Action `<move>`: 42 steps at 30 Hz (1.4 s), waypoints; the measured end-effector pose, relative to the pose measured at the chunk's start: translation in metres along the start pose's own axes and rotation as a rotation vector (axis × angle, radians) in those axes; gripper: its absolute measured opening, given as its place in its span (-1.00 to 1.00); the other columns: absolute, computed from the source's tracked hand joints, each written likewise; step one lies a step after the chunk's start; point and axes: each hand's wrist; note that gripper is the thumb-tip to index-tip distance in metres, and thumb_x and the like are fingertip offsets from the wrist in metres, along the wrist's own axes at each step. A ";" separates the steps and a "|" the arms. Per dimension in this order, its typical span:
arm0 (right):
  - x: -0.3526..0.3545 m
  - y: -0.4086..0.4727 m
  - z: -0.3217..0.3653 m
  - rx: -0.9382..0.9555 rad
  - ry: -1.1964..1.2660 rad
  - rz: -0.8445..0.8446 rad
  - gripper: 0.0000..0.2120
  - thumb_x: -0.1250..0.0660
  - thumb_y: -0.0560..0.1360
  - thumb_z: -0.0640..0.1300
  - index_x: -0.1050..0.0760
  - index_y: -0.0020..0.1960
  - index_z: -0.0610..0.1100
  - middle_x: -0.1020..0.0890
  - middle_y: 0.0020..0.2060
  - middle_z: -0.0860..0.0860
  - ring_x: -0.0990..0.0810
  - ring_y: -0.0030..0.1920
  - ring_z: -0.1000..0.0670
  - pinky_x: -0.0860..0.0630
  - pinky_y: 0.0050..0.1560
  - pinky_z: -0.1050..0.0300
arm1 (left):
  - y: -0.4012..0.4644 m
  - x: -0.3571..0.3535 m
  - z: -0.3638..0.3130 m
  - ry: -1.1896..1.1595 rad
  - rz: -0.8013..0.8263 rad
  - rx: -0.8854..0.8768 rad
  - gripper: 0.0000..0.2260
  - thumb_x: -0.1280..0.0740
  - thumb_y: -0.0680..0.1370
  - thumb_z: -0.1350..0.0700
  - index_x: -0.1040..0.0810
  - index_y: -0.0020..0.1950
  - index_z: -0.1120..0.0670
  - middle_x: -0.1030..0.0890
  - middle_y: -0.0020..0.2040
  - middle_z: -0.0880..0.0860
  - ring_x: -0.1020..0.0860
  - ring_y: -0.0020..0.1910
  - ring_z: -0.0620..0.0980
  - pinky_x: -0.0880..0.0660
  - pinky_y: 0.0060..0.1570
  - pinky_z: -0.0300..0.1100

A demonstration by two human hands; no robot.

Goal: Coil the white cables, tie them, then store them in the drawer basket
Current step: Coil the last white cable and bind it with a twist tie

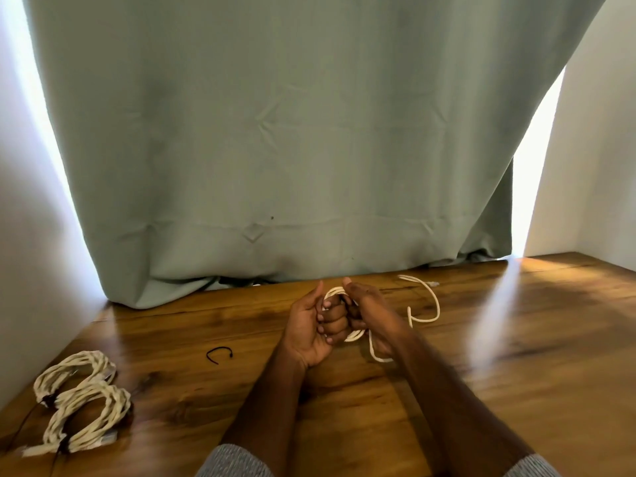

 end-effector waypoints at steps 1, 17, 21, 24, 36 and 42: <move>0.000 0.001 -0.001 -0.008 0.029 -0.002 -0.64 -0.22 0.66 0.06 -0.45 -0.21 -0.12 -0.40 -0.45 -0.02 -0.31 -0.49 0.09 -0.24 -0.46 0.22 | 0.001 0.000 -0.001 -0.025 0.032 0.002 -0.64 -0.08 0.64 -0.08 -0.33 -0.29 0.06 -0.18 -0.52 -0.06 -0.10 -0.59 -0.14 -0.12 -0.59 -0.29; 0.029 0.006 -0.017 0.491 -1.186 -0.002 -0.69 -0.08 0.67 0.12 -0.55 0.13 0.02 -0.66 -0.16 0.08 -0.60 -0.21 0.10 -0.59 -0.15 0.03 | -0.001 0.001 -0.021 -0.154 -0.147 -0.284 -0.57 -0.11 0.63 0.02 -0.62 -0.01 0.32 -0.25 -0.55 -0.06 -0.18 -0.63 -0.18 -0.13 -0.62 -0.30; 0.032 0.000 -0.008 0.489 -1.340 -0.037 -0.61 -0.06 0.67 0.18 -0.58 0.07 0.00 -0.66 -0.15 0.01 -0.60 -0.17 0.02 -0.49 -0.21 0.10 | -0.003 0.001 -0.024 -0.127 -0.174 -0.290 -0.58 -0.12 0.63 0.02 -0.49 0.22 0.36 -0.27 -0.50 -0.05 -0.23 -0.60 -0.17 -0.17 -0.58 -0.31; 0.024 -0.007 -0.004 0.464 -1.463 0.032 -0.63 -0.13 0.65 0.17 -0.55 0.14 -0.07 -0.65 -0.02 -0.07 -0.62 -0.01 -0.08 -0.45 -0.12 0.09 | -0.002 -0.001 -0.025 -0.099 -0.185 -0.308 -0.59 -0.15 0.61 0.07 -0.42 0.29 0.37 -0.31 -0.43 -0.04 -0.28 -0.53 -0.17 -0.26 -0.53 -0.30; 0.010 -0.008 -0.008 0.713 -1.516 0.202 -0.73 -0.29 0.45 0.14 -0.60 -0.06 -0.03 -0.65 -0.17 0.02 -0.61 -0.10 -0.06 -0.48 -0.04 0.10 | 0.003 0.003 -0.029 0.078 -0.408 -0.398 -0.83 -0.17 0.66 0.16 -0.50 -0.01 0.21 -0.60 -0.30 0.08 -0.55 -0.41 -0.05 -0.53 -0.38 -0.22; 0.013 -0.008 -0.007 0.817 -1.282 0.212 -0.72 -0.18 0.42 0.11 -0.59 -0.09 0.00 -0.65 -0.25 0.03 -0.58 -0.27 -0.02 -0.47 -0.24 0.15 | 0.002 -0.011 -0.018 0.472 -0.469 -0.354 -0.78 -0.18 0.68 0.15 -0.55 -0.09 0.16 -0.64 -0.28 0.14 -0.58 -0.39 0.01 -0.51 -0.37 -0.17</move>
Point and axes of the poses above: each hand's wrist, its own y-axis towards the middle knuckle, its own x-axis out of the back of the hand, z = x × y
